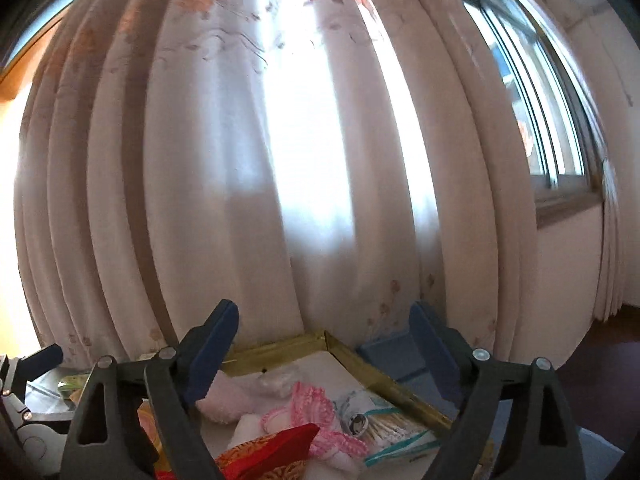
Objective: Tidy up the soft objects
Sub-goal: 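Withdraw both open tools from the tray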
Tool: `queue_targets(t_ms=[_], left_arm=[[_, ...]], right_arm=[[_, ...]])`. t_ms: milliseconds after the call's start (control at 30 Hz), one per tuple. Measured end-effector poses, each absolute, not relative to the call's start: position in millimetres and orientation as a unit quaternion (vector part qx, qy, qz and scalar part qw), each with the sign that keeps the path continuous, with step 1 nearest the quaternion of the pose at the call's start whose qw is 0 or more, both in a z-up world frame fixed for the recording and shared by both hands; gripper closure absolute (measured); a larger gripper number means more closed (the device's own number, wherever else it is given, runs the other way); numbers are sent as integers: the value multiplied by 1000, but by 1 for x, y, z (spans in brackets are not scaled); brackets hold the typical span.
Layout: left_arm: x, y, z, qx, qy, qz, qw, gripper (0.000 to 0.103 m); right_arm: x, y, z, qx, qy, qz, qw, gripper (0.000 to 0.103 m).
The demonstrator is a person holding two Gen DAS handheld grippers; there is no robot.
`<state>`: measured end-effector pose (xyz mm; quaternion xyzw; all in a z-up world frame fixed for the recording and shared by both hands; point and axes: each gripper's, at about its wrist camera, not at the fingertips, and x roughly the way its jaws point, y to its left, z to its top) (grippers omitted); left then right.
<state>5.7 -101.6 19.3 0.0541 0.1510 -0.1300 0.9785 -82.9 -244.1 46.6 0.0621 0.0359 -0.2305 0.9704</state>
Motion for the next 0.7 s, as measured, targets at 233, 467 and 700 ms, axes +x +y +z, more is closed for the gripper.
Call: queue_targets(t_ms=[233, 467, 700], left_arm=[[-2, -81, 8, 59, 121, -105, 985, 1], [4, -59, 7, 18, 136, -108, 985, 1], [6, -40, 4, 12, 141, -92, 986, 1]], right_arm=[[-82, -224, 38, 50, 35, -227, 972, 13], [-83, -210, 37, 43, 33, -226, 973, 13], [-79, -188, 37, 25, 41, -232, 972, 13]])
